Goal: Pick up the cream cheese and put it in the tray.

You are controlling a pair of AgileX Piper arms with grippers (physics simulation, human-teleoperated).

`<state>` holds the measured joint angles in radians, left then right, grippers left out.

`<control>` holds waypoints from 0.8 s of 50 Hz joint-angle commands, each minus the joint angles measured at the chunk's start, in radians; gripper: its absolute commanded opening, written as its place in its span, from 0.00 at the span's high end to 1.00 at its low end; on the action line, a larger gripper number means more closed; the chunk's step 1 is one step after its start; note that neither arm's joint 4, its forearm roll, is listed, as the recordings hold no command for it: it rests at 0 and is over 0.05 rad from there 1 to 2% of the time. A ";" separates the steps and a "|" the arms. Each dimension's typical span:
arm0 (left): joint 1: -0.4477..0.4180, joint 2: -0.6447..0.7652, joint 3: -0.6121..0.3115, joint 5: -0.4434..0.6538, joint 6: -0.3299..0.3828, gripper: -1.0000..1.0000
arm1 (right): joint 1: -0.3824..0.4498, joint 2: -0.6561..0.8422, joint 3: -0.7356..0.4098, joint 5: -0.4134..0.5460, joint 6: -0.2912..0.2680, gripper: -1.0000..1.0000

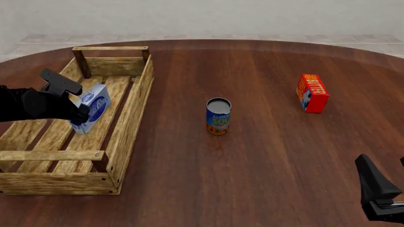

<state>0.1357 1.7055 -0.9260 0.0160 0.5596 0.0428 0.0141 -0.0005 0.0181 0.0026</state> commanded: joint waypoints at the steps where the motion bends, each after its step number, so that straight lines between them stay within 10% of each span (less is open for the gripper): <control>1: -0.010 -0.060 0.002 0.022 -0.001 0.00 | 0.001 -0.002 0.000 0.000 0.000 0.00; 21: -0.049 -0.253 0.070 0.058 -0.027 0.00 | 0.003 -0.005 0.000 0.002 -0.001 0.00; 40: -0.080 -0.571 0.198 0.057 -0.200 0.00 | 0.001 -0.009 0.000 -0.003 0.007 0.00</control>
<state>0.0707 1.3023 -0.8044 0.0784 0.4396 0.0438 0.0072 -0.0005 0.0176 0.0053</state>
